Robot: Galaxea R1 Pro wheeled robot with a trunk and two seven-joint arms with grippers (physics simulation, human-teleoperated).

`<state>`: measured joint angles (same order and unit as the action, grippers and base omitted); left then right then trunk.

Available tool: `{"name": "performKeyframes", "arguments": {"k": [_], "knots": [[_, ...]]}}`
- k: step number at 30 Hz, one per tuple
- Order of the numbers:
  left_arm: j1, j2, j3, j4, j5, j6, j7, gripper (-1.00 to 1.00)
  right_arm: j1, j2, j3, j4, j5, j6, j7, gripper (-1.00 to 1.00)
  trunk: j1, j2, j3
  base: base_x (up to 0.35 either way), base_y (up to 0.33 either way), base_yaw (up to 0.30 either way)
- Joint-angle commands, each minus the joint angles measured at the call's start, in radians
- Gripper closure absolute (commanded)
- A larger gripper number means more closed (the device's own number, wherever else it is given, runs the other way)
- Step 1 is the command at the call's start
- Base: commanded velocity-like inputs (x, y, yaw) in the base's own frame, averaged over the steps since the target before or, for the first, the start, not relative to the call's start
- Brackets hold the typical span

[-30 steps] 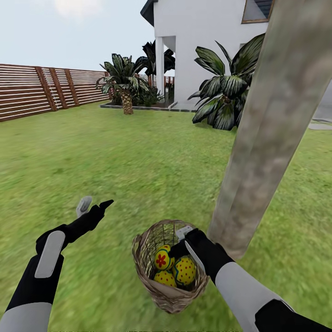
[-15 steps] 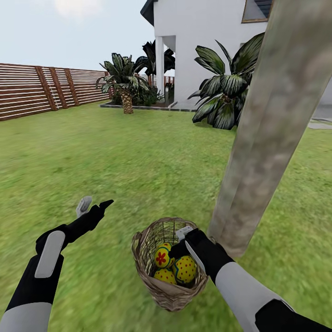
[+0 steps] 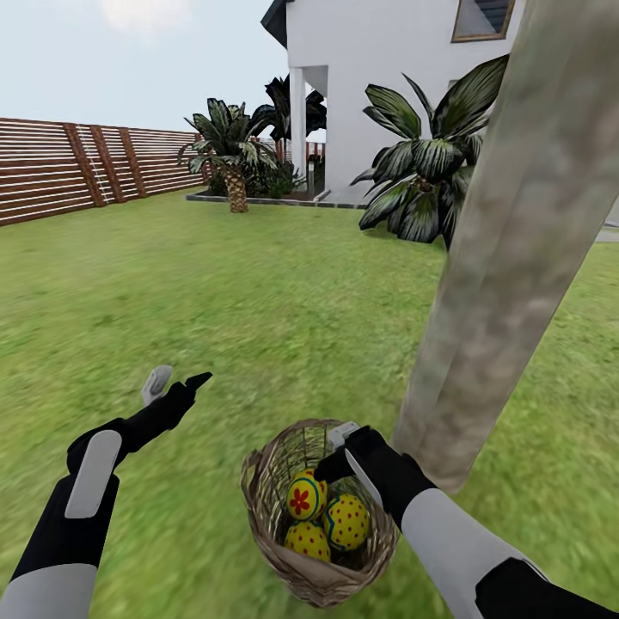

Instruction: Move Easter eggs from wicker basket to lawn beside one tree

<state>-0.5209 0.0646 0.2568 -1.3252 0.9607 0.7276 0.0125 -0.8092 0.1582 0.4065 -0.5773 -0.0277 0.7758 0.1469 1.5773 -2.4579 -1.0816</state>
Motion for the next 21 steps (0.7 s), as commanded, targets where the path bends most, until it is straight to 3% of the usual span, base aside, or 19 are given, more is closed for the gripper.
{"name": "performKeyframes", "arguments": {"k": [1,7,12,16,21], "knots": [[-0.001,0.000,0.002,0.000,0.004,0.006,0.001,-1.00,-0.001,0.000,0.003,-0.001,-0.003,0.005,0.000,-1.00,0.000,0.000,-0.001,0.020,0.000,0.000],[-0.001,-0.010,0.001,0.000,0.004,0.006,0.001,-1.00,-0.001,0.002,0.002,0.003,-0.007,0.007,-0.003,-1.00,0.000,0.000,-0.001,0.005,0.000,0.000],[-0.001,-0.014,0.001,0.000,0.004,0.006,0.001,-1.00,-0.001,0.003,0.002,0.003,-0.005,0.097,0.001,-1.00,0.000,0.000,-0.001,0.000,0.000,0.000],[-0.001,-0.014,0.001,-0.001,0.004,0.005,0.001,-1.00,-0.001,0.003,0.002,0.001,-0.005,0.125,0.005,-1.00,0.000,0.000,-0.001,0.000,0.000,0.000],[-0.001,-0.014,0.001,0.000,0.004,0.006,0.001,-1.00,-0.001,0.003,0.002,-0.001,-0.019,0.126,0.010,-1.00,0.015,-0.028,-0.013,0.000,0.000,0.000]]}}
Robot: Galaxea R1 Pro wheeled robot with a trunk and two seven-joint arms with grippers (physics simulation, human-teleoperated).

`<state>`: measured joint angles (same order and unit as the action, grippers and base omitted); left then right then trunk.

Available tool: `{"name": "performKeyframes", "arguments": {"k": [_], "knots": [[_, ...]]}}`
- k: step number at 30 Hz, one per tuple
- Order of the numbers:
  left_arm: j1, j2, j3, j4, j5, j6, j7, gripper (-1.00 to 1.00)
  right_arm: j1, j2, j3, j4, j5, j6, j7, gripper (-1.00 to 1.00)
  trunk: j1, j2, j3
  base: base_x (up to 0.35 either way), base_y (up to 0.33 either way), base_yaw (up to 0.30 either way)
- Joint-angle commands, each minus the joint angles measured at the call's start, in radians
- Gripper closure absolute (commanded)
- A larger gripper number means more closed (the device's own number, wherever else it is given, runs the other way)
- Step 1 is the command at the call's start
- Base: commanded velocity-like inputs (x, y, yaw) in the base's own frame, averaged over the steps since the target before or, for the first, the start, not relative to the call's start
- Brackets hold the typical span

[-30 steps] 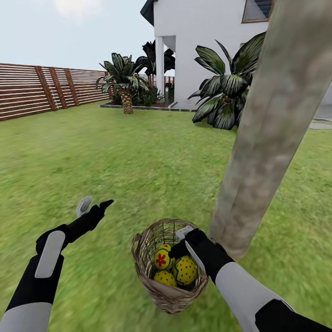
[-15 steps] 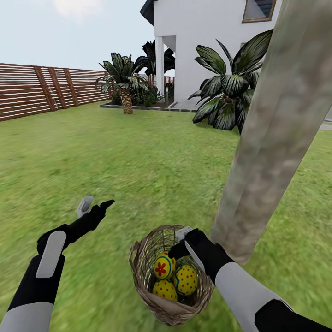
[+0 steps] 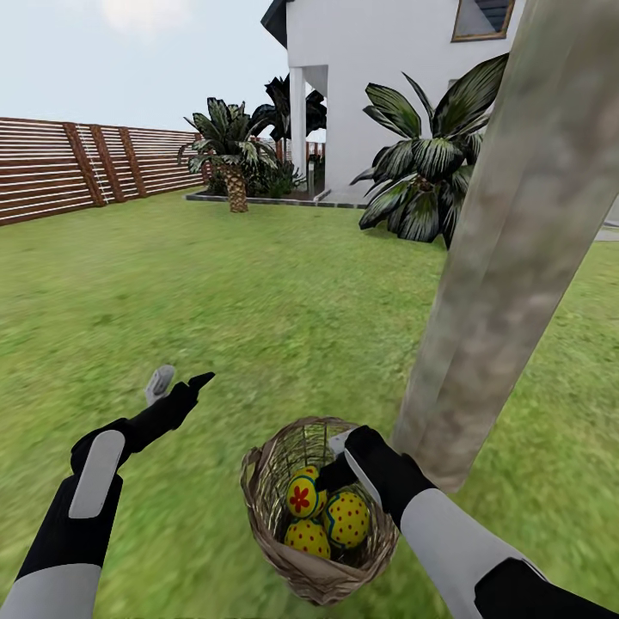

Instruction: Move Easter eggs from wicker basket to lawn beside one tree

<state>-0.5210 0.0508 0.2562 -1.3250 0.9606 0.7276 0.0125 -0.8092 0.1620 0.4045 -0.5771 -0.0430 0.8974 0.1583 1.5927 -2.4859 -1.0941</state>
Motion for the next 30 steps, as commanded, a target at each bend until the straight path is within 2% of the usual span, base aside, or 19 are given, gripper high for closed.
{"name": "performKeyframes", "arguments": {"k": [1,6,9,14,16,20,23,24,26,29,30], "knots": [[-0.001,0.000,0.001,0.000,0.004,0.006,0.001,-1.00,-0.001,0.000,0.004,-0.001,-0.005,0.003,-0.001,-1.00,0.000,0.000,-0.001,0.000,0.000,0.000],[-0.001,-0.001,0.001,0.000,0.004,0.005,0.001,-1.00,-0.001,-0.001,0.005,-0.005,-0.004,-0.002,-0.007,-1.00,0.000,0.000,-0.001,0.000,0.000,0.000],[-0.001,-0.002,-0.006,0.000,0.003,0.004,0.001,-1.00,0.003,-0.004,0.015,-0.061,0.005,-0.029,-0.011,-1.00,0.000,0.000,-0.001,0.000,0.000,0.000],[-0.001,-0.001,-0.084,0.001,0.001,-0.028,0.003,-1.00,0.008,-0.010,0.104,-0.089,0.013,-0.061,-0.017,-1.00,0.000,0.000,-0.001,0.000,0.000,0.000],[-0.001,-0.001,-0.096,0.001,0.001,-0.049,0.003,-1.00,0.008,-0.012,0.132,-0.095,0.013,-0.064,-0.019,-1.00,0.000,0.000,-0.001,0.000,0.000,0.000],[-0.001,0.001,-0.101,0.001,0.002,-0.057,0.002,-1.00,0.005,-0.013,0.144,-0.109,0.023,-0.064,-0.019,-1.00,0.007,-0.014,-0.007,0.000,0.000,0.000],[-0.001,0.002,-0.102,0.000,0.004,-0.057,0.001,-1.00,0.001,-0.013,0.146,-0.136,0.089,-0.063,-0.014,-1.00,0.008,-0.015,-0.015,0.000,0.000,0.000],[-0.001,0.003,-0.102,0.000,0.005,-0.057,0.001,-1.00,0.000,-0.013,0.146,-0.148,0.143,-0.062,-0.011,-1.00,0.008,-0.015,-0.015,0.000,0.000,0.000],[-0.001,0.004,-0.102,-0.001,0.006,-0.057,0.000,-1.00,0.000,-0.013,0.146,-0.155,0.220,-0.063,-0.008,-1.00,0.008,-0.015,-0.015,0.000,0.000,0.000],[-0.001,0.004,-0.102,-0.001,0.007,-0.056,0.000,-1.00,-0.001,-0.014,0.147,-0.160,0.311,-0.064,0.007,-1.00,0.008,-0.015,-0.015,0.000,0.000,0.000],[-0.001,0.004,-0.103,-0.001,0.007,-0.056,0.000,-1.00,-0.002,-0.015,0.148,-0.161,0.350,-0.071,0.059,-1.00,0.008,-0.015,-0.015,0.000,0.000,0.000]]}}
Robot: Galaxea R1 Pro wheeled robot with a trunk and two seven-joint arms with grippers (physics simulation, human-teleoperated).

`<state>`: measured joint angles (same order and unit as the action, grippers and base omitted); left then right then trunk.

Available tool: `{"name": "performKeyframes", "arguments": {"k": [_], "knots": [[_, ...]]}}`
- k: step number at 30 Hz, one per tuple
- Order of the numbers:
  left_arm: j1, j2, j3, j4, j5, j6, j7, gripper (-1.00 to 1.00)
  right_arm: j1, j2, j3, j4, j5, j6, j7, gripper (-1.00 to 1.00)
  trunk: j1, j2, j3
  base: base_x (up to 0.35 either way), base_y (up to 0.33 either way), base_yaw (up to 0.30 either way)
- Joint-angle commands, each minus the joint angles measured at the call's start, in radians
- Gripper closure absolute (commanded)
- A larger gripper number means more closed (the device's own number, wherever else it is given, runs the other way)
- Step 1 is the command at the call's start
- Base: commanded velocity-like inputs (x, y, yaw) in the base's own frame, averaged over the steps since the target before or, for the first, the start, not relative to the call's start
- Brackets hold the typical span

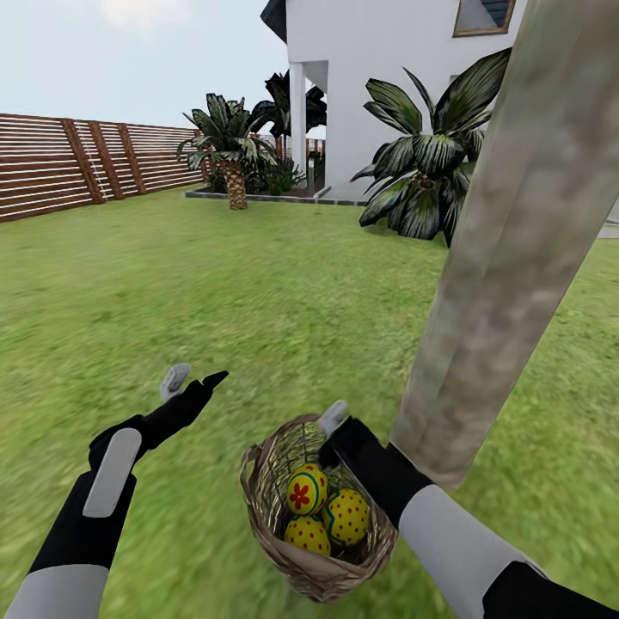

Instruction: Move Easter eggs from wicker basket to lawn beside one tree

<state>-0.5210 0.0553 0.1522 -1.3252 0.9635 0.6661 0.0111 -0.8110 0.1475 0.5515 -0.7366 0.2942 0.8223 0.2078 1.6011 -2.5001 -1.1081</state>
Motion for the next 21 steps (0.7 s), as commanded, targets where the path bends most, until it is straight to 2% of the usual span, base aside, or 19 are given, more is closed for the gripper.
{"name": "performKeyframes", "arguments": {"k": [1,2,3,5,8,10,11,14,21], "knots": [[-0.001,0.000,0.001,0.000,0.005,0.006,0.001,-1.00,-0.001,-0.001,0.005,-0.001,0.032,-0.009,0.048,-1.00,0.000,0.000,-0.001,0.000,0.000,0.000],[-0.001,-0.001,0.001,0.000,0.004,0.005,0.001,-1.00,-0.005,-0.001,0.016,-0.001,0.074,-0.043,0.110,-1.00,0.000,0.000,-0.001,0.000,0.000,0.000],[-0.001,-0.001,0.001,0.000,0.004,0.005,0.001,-1.00,-0.010,-0.002,0.027,-0.001,0.133,-0.084,0.168,-1.00,0.000,0.000,-0.001,0.000,0.000,0.000],[-0.001,-0.002,0.001,0.000,0.004,0.005,0.001,-1.00,-0.012,-0.002,0.034,-0.001,0.217,-0.131,0.246,-1.00,0.000,0.000,-0.001,0.000,0.000,0.000],[-0.001,-0.003,0.001,0.000,0.004,0.004,0.001,-1.00,-0.014,-0.002,0.038,-0.002,0.300,-0.169,0.384,-1.00,0.000,0.000,-0.001,0.000,0.000,0.000],[-0.001,-0.004,0.000,0.000,0.003,0.004,0.002,-1.00,-0.014,-0.002,0.041,-0.002,0.321,-0.205,0.433,-1.00,0.000,0.000,-0.001,0.000,0.000,0.000],[-0.001,-0.004,0.000,0.000,0.003,0.004,0.002,-1.00,-0.014,-0.002,0.043,-0.001,0.335,-0.251,0.454,-1.00,0.000,0.000,-0.001,0.000,0.000,0.000],[-0.001,-0.005,0.000,0.000,0.003,0.004,0.003,-1.00,-0.014,-0.001,0.042,0.003,0.379,-0.289,0.470,-1.00,0.000,0.000,-0.001,0.000,0.000,0.000],[-0.001,-0.006,-0.002,0.001,0.003,0.004,0.002,-1.00,-0.014,0.001,0.045,0.006,0.400,-0.299,0.478,-1.00,0.000,-0.001,-0.005,0.000,0.000,0.000]]}}
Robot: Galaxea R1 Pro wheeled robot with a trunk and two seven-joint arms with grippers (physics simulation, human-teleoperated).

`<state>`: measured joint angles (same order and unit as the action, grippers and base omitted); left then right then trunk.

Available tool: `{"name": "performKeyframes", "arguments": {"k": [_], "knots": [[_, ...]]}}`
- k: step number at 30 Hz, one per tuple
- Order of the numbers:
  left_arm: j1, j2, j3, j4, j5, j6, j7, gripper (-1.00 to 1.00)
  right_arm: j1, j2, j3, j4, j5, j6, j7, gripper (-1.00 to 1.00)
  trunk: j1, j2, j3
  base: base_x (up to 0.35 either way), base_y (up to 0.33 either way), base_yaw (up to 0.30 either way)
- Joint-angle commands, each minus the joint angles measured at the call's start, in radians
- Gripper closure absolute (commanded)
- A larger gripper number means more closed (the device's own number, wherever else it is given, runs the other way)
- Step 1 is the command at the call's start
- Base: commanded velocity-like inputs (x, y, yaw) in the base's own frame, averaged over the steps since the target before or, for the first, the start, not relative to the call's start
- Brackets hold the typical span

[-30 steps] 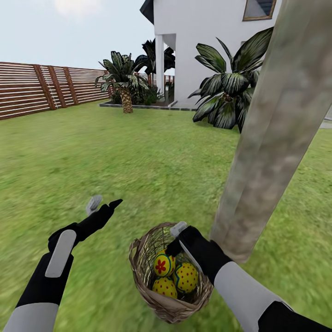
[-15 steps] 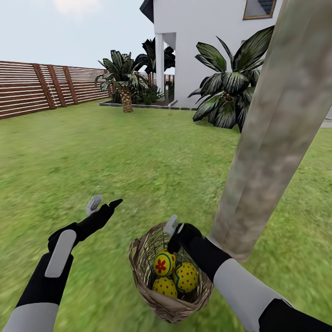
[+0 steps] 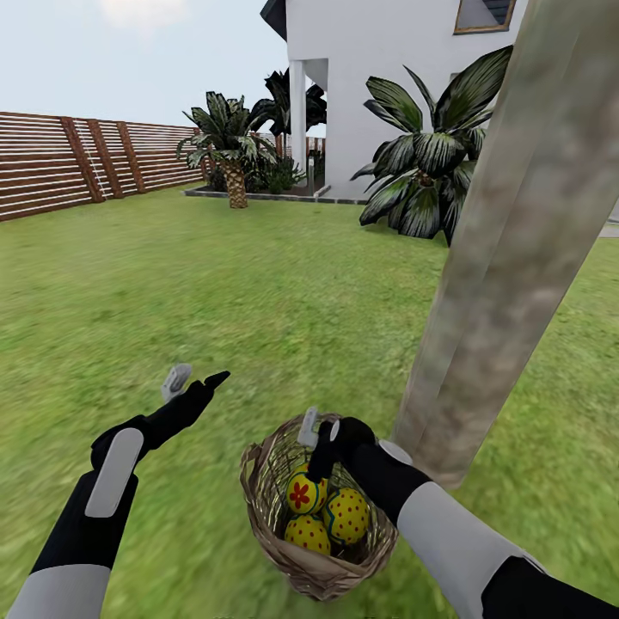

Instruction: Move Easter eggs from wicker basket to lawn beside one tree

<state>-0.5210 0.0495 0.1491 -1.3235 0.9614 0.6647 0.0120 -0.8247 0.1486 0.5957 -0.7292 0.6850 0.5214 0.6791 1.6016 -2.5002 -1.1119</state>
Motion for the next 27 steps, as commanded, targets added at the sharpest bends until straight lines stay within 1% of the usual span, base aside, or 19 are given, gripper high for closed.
{"name": "performKeyframes", "arguments": {"k": [1,4,7,11,16,18,19,21,23,27], "knots": [[-0.001,0.000,0.001,0.000,0.005,0.006,0.001,-1.00,-0.001,0.000,0.002,-0.001,0.012,0.002,0.007,-1.00,0.000,-0.001,-0.005,0.000,0.000,0.000],[-0.001,0.000,0.001,0.000,0.004,0.006,0.001,-1.00,-0.001,-0.001,0.021,0.001,0.023,0.001,0.008,-1.00,0.002,-0.001,-0.016,0.000,0.000,0.000],[-0.001,0.000,-0.002,0.000,0.004,0.006,0.000,-1.00,-0.001,0.000,0.028,0.001,0.025,-0.004,0.008,-1.00,0.003,-0.002,-0.028,0.000,0.000,0.000],[-0.001,0.001,-0.036,0.000,0.003,0.004,0.002,-1.00,-0.001,-0.001,0.050,0.000,0.027,-0.027,0.024,-1.00,0.005,-0.003,-0.044,0.000,0.000,0.000],[-0.001,0.001,-0.042,0.000,0.003,0.004,0.002,-1.00,-0.001,-0.003,0.056,-0.002,0.031,-0.065,0.054,-1.00,0.007,-0.004,-0.063,0.000,0.000,0.000],[-0.001,0.001,-0.043,0.000,0.003,0.004,0.002,-1.00,-0.001,-0.003,0.056,-0.002,0.051,-0.083,0.057,-1.00,0.008,-0.005,-0.071,0.000,0.000,0.000],[-0.001,0.001,-0.043,0.000,0.002,0.004,0.002,-1.00,-0.001,-0.002,0.056,-0.002,0.082,-0.099,0.058,-1.00,0.008,-0.005,-0.074,0.000,0.000,0.000],[-0.001,0.001,-0.044,0.000,0.002,0.004,0.002,-1.00,-0.001,-0.002,0.056,-0.002,0.107,-0.113,0.059,-1.00,0.009,-0.005,-0.082,0.000,0.000,0.000],[-0.001,0.001,-0.044,0.000,0.002,0.004,0.002,-1.00,-0.001,-0.001,0.055,-0.004,0.119,-0.119,0.059,-1.00,0.010,-0.006,-0.090,0.000,0.000,0.000],[-0.001,0.000,-0.045,0.000,0.002,0.004,0.002,-1.00,-0.001,-0.002,0.055,-0.004,0.125,-0.123,0.058,-1.00,0.012,-0.007,-0.105,0.000,0.000,0.000]]}}
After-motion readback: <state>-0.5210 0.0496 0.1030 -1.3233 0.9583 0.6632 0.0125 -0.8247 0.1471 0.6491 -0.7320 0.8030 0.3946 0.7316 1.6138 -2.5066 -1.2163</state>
